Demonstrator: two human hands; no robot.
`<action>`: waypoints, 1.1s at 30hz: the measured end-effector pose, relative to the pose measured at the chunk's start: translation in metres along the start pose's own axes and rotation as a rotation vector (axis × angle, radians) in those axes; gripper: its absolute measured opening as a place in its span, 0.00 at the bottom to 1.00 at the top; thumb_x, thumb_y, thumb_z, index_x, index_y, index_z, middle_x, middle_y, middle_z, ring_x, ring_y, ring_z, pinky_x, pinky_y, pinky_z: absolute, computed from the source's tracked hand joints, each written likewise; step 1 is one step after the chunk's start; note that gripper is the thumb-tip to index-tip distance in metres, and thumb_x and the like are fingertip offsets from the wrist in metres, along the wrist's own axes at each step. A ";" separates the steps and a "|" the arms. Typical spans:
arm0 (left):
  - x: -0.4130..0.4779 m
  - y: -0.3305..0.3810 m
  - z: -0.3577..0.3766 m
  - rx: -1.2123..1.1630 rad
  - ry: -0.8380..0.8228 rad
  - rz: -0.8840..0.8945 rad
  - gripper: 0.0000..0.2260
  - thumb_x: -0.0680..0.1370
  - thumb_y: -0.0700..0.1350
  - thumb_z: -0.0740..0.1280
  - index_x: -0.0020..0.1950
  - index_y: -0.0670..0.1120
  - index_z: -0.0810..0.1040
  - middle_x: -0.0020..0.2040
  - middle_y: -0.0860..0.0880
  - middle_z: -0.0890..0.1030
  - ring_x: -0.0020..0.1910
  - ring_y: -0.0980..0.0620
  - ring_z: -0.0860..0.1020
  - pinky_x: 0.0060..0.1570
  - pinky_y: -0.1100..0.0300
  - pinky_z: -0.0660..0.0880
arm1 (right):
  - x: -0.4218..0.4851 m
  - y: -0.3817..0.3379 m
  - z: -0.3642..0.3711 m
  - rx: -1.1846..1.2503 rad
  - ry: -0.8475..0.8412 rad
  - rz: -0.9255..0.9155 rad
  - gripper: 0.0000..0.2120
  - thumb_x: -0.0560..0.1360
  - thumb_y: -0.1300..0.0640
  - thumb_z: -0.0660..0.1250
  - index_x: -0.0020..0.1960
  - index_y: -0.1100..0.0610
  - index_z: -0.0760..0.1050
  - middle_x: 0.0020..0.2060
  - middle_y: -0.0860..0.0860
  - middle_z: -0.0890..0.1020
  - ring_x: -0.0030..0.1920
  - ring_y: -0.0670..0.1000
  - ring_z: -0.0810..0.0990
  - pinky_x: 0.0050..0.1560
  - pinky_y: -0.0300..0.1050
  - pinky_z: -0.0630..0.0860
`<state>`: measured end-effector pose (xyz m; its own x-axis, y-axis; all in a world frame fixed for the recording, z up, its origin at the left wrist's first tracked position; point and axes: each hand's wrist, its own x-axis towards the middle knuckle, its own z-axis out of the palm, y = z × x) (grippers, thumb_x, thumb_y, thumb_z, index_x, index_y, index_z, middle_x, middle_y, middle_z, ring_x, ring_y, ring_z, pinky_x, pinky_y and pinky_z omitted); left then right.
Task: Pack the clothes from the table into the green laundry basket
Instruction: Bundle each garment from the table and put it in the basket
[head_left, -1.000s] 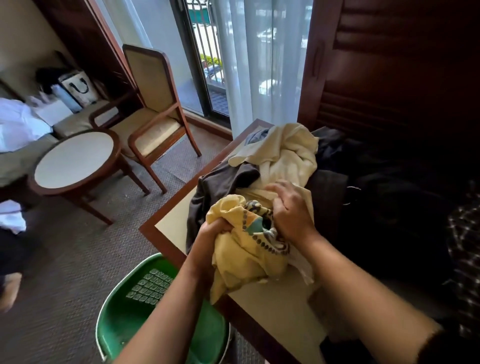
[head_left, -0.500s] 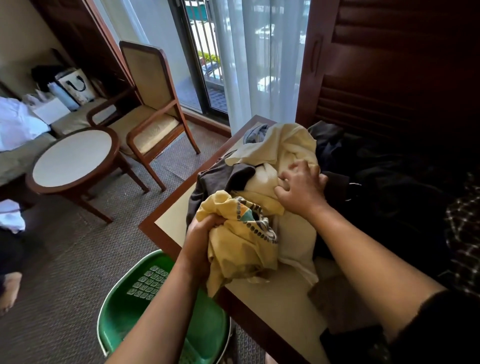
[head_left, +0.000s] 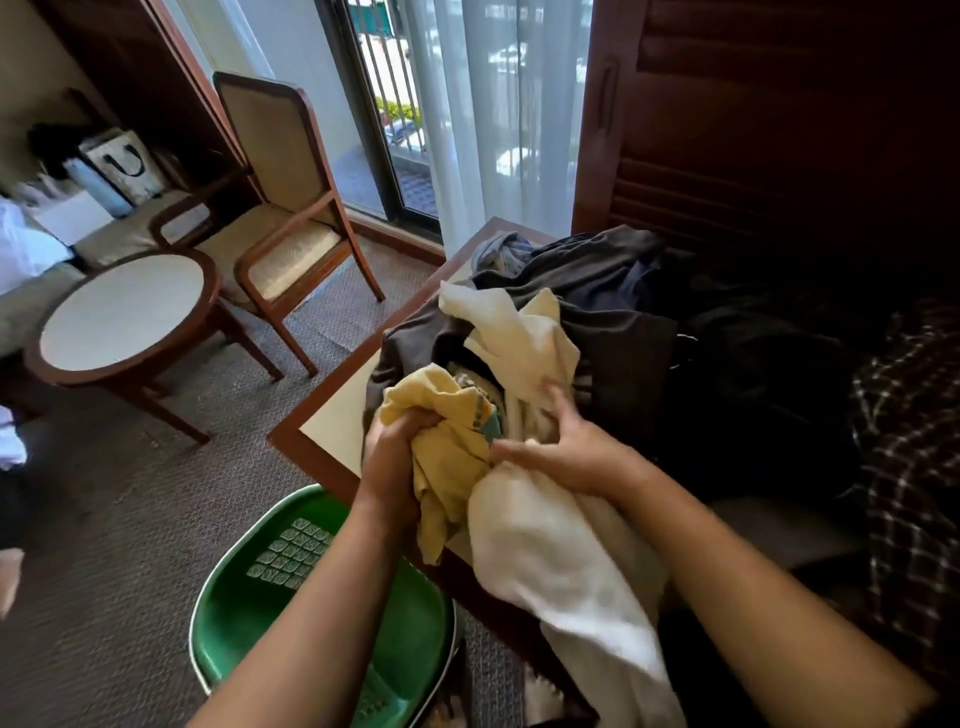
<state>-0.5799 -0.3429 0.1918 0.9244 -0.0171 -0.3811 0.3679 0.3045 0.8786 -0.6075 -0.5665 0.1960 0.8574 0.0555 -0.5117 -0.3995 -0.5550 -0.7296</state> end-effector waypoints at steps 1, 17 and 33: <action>-0.003 -0.002 0.000 0.013 -0.013 0.000 0.22 0.71 0.44 0.71 0.64 0.37 0.78 0.62 0.26 0.77 0.62 0.25 0.77 0.63 0.28 0.72 | 0.002 0.007 0.008 -0.047 -0.008 0.016 0.61 0.57 0.21 0.71 0.79 0.36 0.43 0.77 0.49 0.65 0.73 0.55 0.70 0.71 0.51 0.69; -0.033 -0.013 -0.087 -0.224 -0.111 -0.225 0.24 0.82 0.42 0.53 0.42 0.46 0.89 0.44 0.41 0.87 0.42 0.43 0.86 0.42 0.53 0.84 | -0.021 0.036 0.090 -0.151 0.303 -0.056 0.19 0.71 0.47 0.69 0.26 0.55 0.73 0.24 0.48 0.77 0.28 0.45 0.75 0.29 0.44 0.69; -0.068 -0.028 -0.276 -0.330 -0.151 -0.399 0.32 0.77 0.61 0.65 0.71 0.38 0.77 0.69 0.34 0.77 0.68 0.35 0.76 0.73 0.40 0.68 | -0.061 -0.037 0.278 0.035 0.270 -0.165 0.21 0.71 0.53 0.70 0.23 0.57 0.69 0.19 0.47 0.71 0.22 0.44 0.65 0.25 0.43 0.63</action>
<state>-0.6809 -0.0875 0.1135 0.7322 -0.3225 -0.5999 0.6650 0.5287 0.5275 -0.7350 -0.3184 0.1283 0.9647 -0.0828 -0.2500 -0.2552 -0.5279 -0.8101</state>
